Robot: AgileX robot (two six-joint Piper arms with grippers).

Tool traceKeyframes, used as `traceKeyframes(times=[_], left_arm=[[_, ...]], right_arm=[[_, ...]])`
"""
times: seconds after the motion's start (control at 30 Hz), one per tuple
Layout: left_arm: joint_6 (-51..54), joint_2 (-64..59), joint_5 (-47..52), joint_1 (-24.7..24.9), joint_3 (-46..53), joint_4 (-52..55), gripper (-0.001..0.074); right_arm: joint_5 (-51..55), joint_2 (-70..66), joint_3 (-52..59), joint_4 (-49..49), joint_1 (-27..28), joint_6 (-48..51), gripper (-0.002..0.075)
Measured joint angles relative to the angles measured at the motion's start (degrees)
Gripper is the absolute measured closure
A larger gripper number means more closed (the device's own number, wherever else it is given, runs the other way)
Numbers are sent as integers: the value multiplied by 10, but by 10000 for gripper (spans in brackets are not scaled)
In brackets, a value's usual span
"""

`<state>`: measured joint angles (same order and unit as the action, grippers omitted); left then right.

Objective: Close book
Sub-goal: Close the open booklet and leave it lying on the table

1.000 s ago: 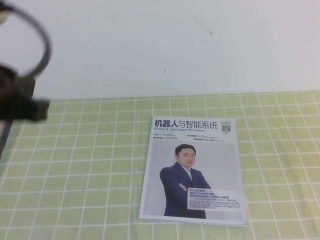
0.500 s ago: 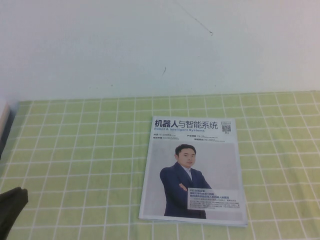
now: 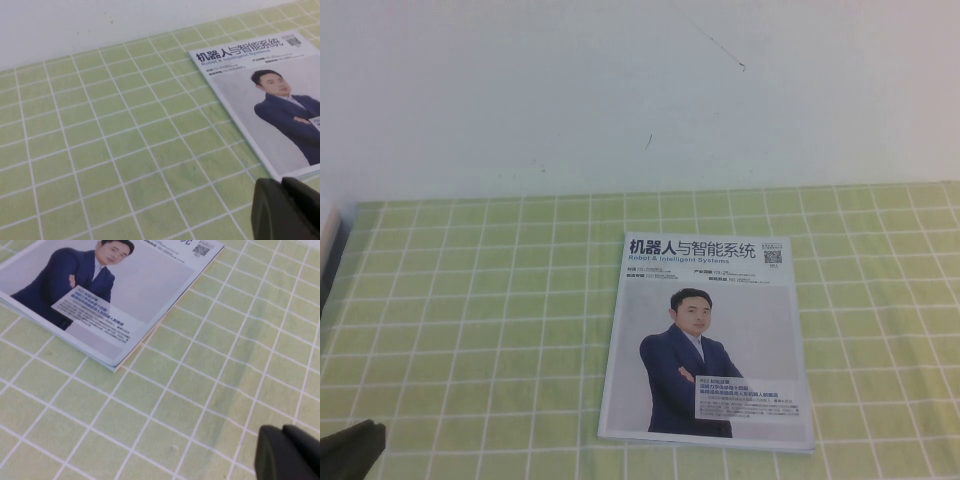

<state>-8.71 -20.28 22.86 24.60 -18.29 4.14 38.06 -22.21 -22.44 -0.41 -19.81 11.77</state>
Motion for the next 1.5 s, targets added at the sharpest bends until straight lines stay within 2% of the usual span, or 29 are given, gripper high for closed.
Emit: traceKeyframes(times=[0.27,0.4,0.73,0.9,1.27,1.5], left_arm=[[-2,0,18,0,1,4,739],[-15,36,14,-9,18,68,739],[-89,151,-91,-125,157,93,739],[-115,174,-97,-174,196,60,739],[-114,208,-50,-181,195,38,739],[9,209,-46,-181,194,-22,739]], right_arm=[[0,0,0,4,0,0,729],[1,0,0,4,0,0,729],[2,0,0,4,0,0,729],[2,0,0,7,0,0,729],[2,0,0,7,0,0,729],[3,0,0,7,0,0,729]])
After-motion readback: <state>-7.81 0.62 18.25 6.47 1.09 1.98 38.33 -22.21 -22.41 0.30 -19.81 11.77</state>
